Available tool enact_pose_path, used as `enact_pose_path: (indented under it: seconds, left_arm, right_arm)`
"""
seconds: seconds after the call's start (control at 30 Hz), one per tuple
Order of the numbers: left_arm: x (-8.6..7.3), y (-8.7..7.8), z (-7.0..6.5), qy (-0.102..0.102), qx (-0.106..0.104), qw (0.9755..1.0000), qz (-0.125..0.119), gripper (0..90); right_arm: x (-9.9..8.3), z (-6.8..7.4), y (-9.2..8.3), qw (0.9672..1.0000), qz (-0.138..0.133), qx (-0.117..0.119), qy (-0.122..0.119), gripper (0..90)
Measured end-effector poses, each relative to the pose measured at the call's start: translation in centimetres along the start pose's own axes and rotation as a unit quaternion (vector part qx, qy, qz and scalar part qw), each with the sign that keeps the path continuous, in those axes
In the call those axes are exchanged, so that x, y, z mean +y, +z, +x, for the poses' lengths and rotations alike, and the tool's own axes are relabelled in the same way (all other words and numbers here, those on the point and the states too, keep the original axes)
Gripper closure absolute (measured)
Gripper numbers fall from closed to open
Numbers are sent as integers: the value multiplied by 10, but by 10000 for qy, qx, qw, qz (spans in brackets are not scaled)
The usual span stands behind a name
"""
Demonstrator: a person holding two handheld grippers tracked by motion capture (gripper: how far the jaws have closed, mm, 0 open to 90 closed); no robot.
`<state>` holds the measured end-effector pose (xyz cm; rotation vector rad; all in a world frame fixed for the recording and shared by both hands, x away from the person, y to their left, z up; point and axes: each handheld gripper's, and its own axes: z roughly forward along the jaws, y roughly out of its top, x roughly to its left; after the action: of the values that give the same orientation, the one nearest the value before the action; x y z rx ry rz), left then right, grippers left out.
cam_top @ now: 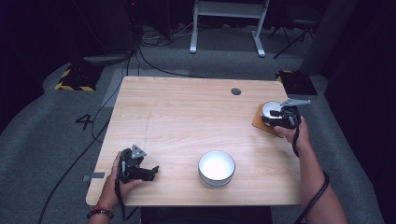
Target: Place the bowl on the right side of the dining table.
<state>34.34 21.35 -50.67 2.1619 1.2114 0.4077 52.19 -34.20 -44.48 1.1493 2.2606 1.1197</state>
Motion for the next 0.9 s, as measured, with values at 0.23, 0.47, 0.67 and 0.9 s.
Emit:
enact_pose_path:
  seconds: [0.23, 0.47, 0.67, 0.9]
  left_arm:
    - [0, 0, 0, 4, 1, 10000, 1, 4]
    - [0, 0, 0, 2, 2, 10000, 1, 4]
    - [0, 0, 0, 1, 0, 10000, 1, 4]
    - [0, 0, 0, 2, 1, 10000, 1, 4]
  right_arm:
    - [1, 3, -1, 9999, -67, -104, -64, 267]
    - [4, 10, -3, 9997, -145, -168, -95, 226]
    - [4, 14, -6, 9997, -116, -135, -192, 234]
    - [7, 21, -13, 9995, -138, -90, -275, 241]
